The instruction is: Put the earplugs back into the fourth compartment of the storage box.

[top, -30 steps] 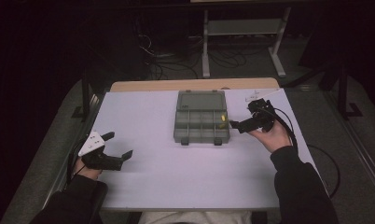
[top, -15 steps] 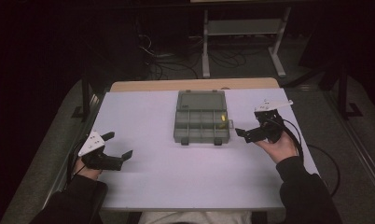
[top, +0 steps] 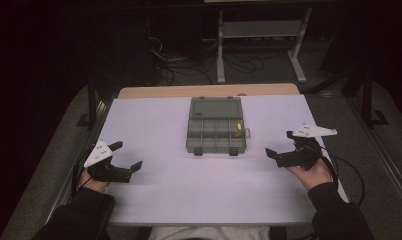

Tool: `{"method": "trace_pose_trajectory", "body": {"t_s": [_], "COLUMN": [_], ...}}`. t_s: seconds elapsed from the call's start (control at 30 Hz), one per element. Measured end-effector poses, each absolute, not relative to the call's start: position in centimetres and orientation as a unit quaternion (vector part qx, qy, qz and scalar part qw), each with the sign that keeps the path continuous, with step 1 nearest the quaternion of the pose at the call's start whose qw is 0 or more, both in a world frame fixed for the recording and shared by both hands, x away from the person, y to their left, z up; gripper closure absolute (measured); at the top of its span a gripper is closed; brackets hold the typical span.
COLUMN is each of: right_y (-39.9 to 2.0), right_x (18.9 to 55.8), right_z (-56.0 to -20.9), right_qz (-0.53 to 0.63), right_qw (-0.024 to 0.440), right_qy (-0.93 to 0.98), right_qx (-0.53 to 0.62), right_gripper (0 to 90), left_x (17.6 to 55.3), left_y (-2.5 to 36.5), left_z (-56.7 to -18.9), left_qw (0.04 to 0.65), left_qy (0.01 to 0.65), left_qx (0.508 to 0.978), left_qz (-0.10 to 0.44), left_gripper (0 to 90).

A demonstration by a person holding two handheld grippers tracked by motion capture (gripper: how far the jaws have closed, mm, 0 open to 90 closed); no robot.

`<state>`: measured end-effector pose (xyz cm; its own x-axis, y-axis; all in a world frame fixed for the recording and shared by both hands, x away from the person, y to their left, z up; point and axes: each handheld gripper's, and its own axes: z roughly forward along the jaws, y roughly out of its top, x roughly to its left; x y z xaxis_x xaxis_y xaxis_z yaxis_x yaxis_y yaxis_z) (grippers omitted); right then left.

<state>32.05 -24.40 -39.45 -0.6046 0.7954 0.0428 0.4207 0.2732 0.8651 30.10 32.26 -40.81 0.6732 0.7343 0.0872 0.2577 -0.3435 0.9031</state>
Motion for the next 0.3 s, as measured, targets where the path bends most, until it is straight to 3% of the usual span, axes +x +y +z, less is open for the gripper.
{"method": "trace_pose_trajectory", "body": {"t_s": [0.3], "right_y": [-25.7], "right_x": [30.5], "right_z": [-40.7], "right_qz": [0.474], "right_qw": [0.206], "right_qy": [0.758], "right_qx": [0.399], "right_gripper": [0.0], "left_x": [30.1], "left_y": [32.2], "left_z": [-40.8], "left_qw": [0.477], "left_qy": [0.317], "left_qx": [0.781], "left_qz": [0.250], "left_gripper": [0.0]}}
